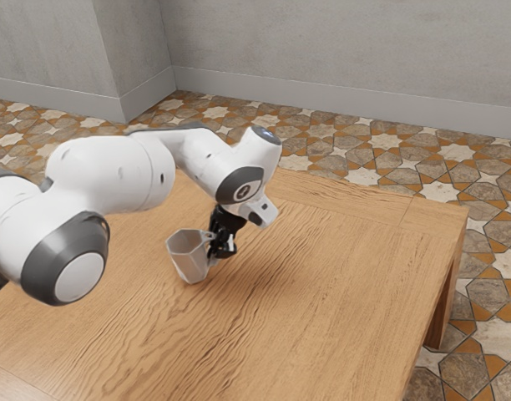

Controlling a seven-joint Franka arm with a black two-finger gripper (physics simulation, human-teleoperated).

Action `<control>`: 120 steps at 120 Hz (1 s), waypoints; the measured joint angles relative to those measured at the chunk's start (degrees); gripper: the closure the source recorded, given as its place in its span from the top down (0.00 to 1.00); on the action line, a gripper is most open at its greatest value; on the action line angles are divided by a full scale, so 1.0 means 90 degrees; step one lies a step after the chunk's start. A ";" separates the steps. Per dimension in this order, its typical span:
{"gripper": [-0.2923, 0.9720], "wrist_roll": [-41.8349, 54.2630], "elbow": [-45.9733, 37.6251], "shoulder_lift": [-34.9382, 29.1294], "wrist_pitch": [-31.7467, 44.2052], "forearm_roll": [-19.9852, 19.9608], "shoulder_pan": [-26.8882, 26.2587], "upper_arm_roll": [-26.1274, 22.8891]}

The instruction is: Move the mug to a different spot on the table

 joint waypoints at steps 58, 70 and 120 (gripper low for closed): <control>0.31 0.0127 0.0190 0.0279 -0.0150 -0.0100 0.0015 -0.0004; 0.39 0.0166 0.0191 0.0292 -0.0175 -0.0148 0.0014 0.0003; 0.50 0.0271 0.0298 0.0310 -0.0208 -0.0187 0.0014 0.0001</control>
